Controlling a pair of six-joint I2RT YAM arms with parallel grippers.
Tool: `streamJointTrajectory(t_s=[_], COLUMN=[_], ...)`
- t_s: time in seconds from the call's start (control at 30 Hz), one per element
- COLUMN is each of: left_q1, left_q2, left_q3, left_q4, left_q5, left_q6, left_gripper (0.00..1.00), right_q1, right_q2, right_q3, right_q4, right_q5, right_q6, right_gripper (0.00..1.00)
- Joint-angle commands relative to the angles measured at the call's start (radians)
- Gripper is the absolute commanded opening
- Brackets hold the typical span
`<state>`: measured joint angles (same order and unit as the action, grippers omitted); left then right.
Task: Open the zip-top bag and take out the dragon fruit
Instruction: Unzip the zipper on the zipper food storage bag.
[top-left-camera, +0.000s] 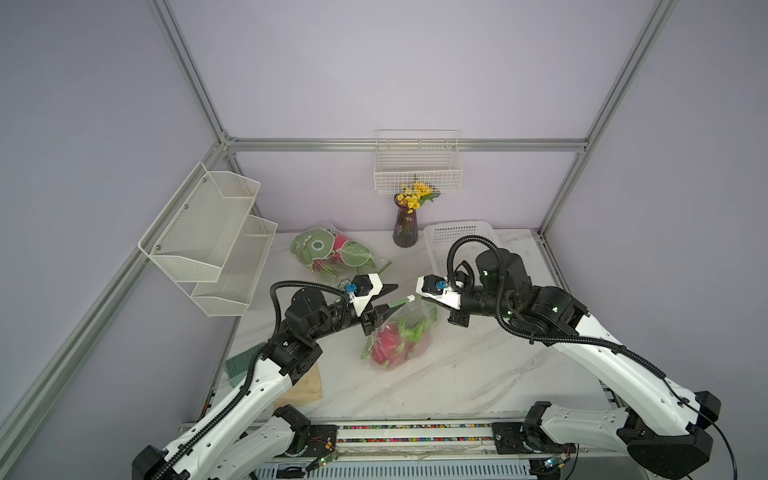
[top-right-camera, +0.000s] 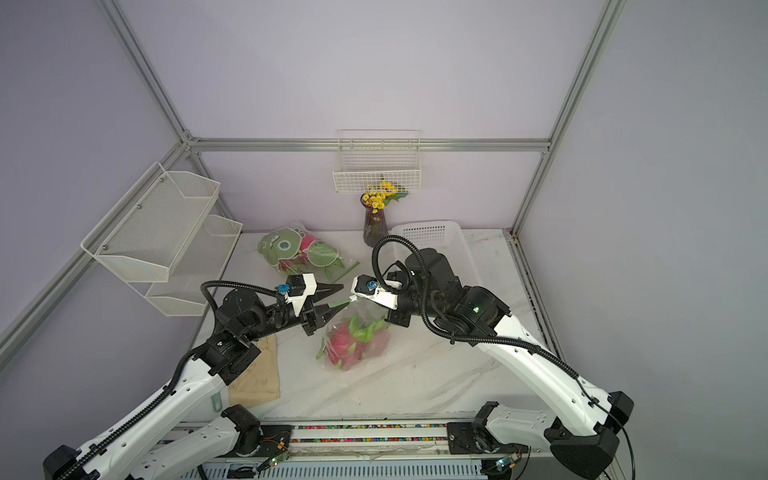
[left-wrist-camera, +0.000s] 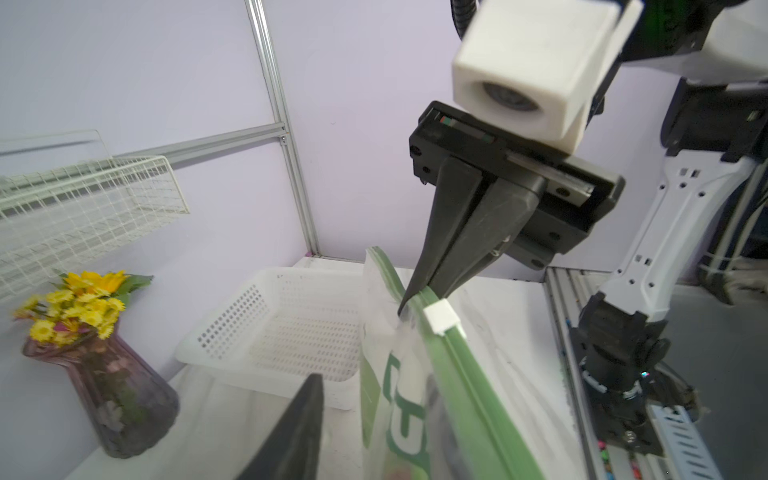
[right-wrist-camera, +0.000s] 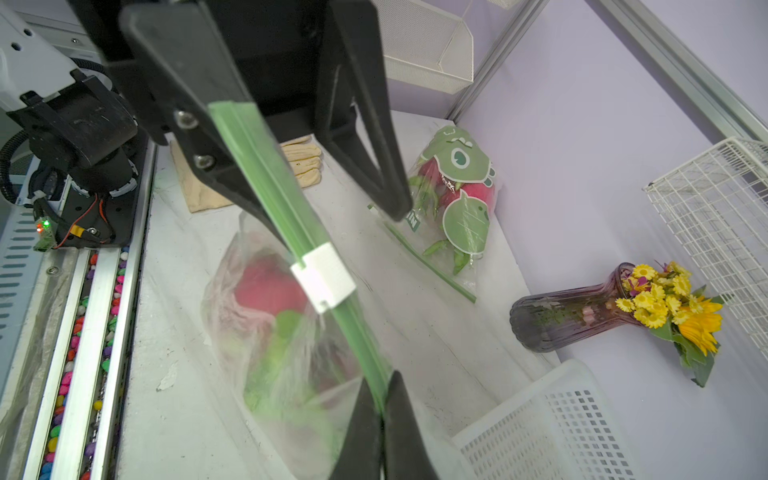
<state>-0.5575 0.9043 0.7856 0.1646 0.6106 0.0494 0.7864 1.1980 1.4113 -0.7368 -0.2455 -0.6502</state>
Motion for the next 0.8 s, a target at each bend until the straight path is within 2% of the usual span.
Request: streamJointTrajectory(t_s=[0.0,0.07,0.1,0.13,0.27,0.6,0.77], left_q1=[0.0,-0.001,-0.001,-0.001,-0.001,0.001,0.005], left_q2=[0.017,0.028,0.03,0.032,0.049,0.099,0.107], left_q3=[0.082,0.112,0.123,0.131,0.188,0.294,0.297], left_q4=[-0.012,-0.067,-0.088,-0.101,-0.172,-0.35,-0.359], left_q5=[0.068,0.068,0.07,0.07,0.097,0.111,0.117], left_q6=[-0.013,-0.005,-0.003,-0.002,-0.02,-0.025,-0.028], left_gripper=[0.12,0.0,0.0,0.0,0.0,0.0,0.0], right_q1=[0.002,0.003,0.003,0.003,0.003,0.002,0.004], right_q2=[-0.011,-0.03,-0.048,-0.066,-0.145,-0.084,-0.078], right_q3=[0.001,-0.027,-0.054,-0.083,-0.219,-0.213,-0.221], right_q4=[0.018,0.063,0.103,0.15,0.373,0.493,0.523], right_q5=[-0.049,-0.044,-0.044,-0.04,-0.067,-0.094,-0.112], right_q6=[0.017,0.016,0.012,0.005,-0.041,-0.055,-0.06], right_gripper=[0.0,0.0,0.02,0.15,0.32,0.33,0.31])
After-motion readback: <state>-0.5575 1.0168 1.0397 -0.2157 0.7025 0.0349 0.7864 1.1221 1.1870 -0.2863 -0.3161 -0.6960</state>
